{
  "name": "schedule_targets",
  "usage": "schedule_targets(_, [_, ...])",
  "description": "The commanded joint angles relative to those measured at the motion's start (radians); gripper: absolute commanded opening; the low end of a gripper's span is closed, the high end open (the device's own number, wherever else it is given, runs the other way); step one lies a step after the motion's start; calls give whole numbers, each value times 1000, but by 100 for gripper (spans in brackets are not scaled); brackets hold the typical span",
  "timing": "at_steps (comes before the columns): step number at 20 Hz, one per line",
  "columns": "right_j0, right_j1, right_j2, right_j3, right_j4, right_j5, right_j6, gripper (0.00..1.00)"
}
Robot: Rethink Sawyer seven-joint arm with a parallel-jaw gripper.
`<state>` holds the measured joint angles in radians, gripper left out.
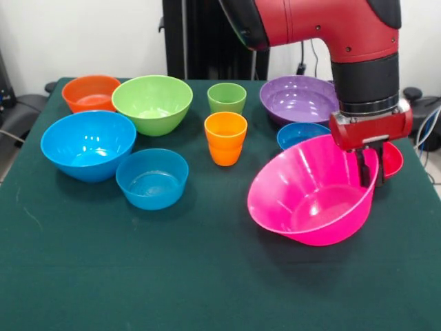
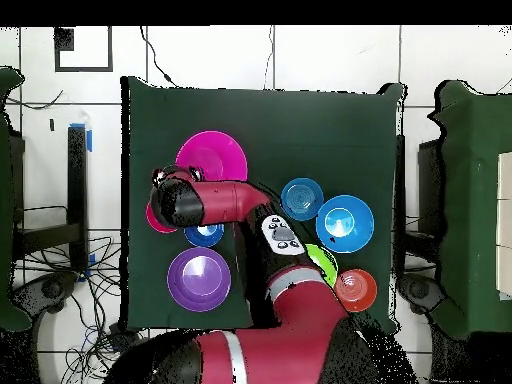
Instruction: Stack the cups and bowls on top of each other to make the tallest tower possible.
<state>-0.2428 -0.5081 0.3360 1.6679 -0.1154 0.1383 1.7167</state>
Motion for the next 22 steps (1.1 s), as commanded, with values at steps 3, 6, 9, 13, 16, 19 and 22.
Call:
schedule_targets(3, [-88, 90, 313, 108, -17, 53, 43, 0])
schedule_targets(6, [-144, 136, 407, 126, -36, 44, 16, 0])
schedule_targets(9, [-214, 223, 519, 141, -59, 43, -22, 0])
schedule_targets(13, [-305, 374, 659, 143, -113, 53, -102, 0])
schedule_targets(16, [-352, 460, 721, 143, -148, 77, -139, 0])
schedule_targets(19, [-395, 540, 771, 132, -182, 129, -191, 0])
schedule_targets(22, [-443, 639, 829, 125, -206, 202, -255, 0])
